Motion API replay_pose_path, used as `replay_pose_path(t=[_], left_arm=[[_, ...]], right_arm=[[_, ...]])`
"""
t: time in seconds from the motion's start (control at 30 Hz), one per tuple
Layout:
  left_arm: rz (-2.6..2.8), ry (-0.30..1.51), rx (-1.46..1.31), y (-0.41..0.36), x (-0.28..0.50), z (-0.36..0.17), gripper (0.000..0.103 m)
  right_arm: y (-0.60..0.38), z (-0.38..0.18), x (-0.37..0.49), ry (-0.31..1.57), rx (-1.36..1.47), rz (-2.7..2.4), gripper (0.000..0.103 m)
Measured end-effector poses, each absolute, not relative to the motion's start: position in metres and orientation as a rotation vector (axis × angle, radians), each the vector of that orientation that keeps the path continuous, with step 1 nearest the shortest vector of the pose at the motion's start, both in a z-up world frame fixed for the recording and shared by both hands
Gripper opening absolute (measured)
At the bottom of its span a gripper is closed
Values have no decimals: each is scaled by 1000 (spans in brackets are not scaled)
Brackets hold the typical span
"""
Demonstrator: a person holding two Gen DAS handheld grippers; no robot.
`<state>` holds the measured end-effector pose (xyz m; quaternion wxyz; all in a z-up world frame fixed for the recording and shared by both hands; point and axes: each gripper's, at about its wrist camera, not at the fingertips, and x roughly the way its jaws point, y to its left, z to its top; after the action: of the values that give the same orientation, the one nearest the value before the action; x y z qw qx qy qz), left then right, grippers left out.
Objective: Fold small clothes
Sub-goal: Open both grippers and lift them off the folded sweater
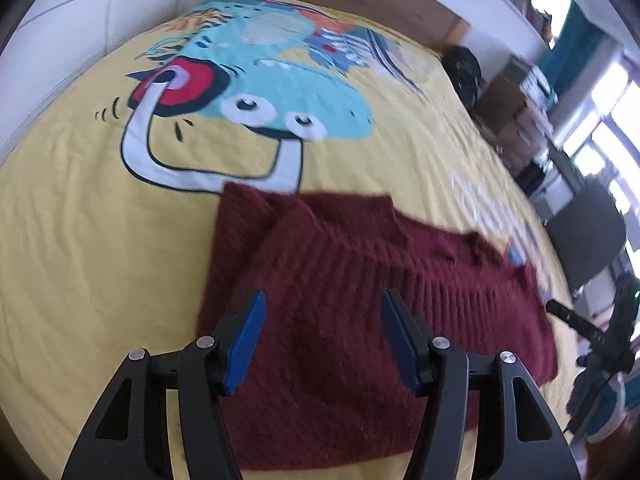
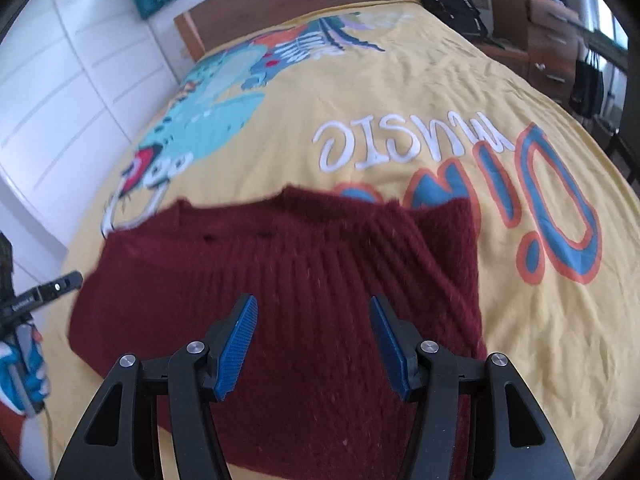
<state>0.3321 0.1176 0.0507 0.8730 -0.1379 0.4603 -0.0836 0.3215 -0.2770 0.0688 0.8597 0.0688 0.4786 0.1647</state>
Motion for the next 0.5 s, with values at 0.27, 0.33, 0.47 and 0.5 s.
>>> replay_pose_path(t=[0.27, 0.33, 0.47, 0.5], left_arm=[[-133, 1040, -229, 109, 326, 3, 54], [-135, 1031, -246, 111, 323, 6, 54], [-128, 987, -215, 107, 312, 23, 54], [-128, 974, -211, 105, 307, 25, 54]], right_arm=[[-300, 27, 319, 1085, 124, 276, 60], [-307, 32, 315, 1074, 145, 273, 60], [-305, 48, 295, 1029, 136, 269, 60], [-303, 50, 289, 1023, 128, 272, 60]])
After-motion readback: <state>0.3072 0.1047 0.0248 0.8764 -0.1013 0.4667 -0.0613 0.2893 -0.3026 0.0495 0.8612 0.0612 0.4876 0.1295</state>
